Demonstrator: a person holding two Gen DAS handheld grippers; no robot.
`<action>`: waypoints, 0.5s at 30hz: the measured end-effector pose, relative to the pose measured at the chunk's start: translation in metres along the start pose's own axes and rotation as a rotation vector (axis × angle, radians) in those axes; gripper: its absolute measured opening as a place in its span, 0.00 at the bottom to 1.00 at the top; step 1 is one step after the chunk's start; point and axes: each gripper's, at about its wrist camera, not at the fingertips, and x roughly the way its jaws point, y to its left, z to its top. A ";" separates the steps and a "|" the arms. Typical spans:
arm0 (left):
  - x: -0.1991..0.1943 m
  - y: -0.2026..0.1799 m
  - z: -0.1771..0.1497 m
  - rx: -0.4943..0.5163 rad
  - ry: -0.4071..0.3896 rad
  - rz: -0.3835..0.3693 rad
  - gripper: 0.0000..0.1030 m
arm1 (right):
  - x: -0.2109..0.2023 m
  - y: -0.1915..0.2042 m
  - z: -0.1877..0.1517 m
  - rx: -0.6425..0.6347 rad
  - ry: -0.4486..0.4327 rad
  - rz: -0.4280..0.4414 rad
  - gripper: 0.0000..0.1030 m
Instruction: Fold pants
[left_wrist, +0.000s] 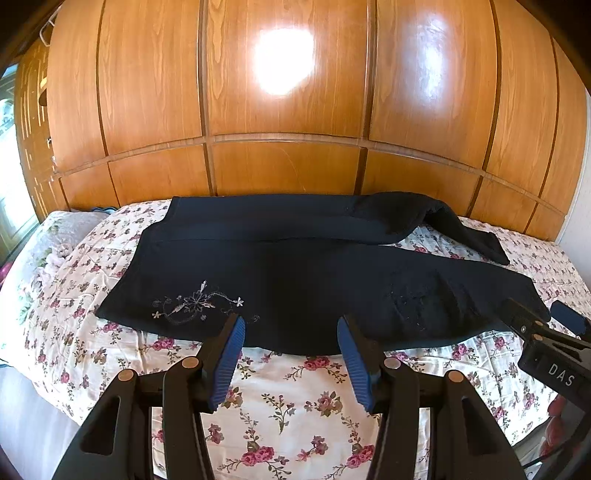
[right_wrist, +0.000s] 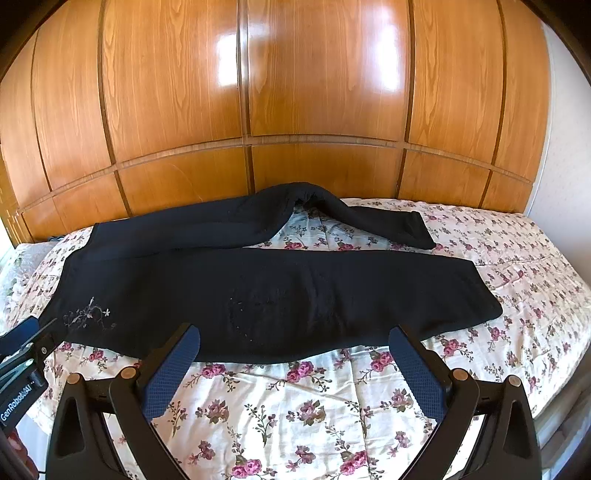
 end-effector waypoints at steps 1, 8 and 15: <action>0.000 0.000 0.000 -0.003 0.002 0.000 0.52 | 0.000 0.000 0.000 -0.001 0.001 -0.001 1.00; 0.000 0.003 0.000 -0.005 0.001 0.004 0.52 | 0.001 0.000 0.001 0.001 0.009 -0.001 1.00; 0.001 0.002 0.000 -0.004 0.005 0.003 0.52 | 0.003 0.001 0.000 0.000 0.013 0.000 1.00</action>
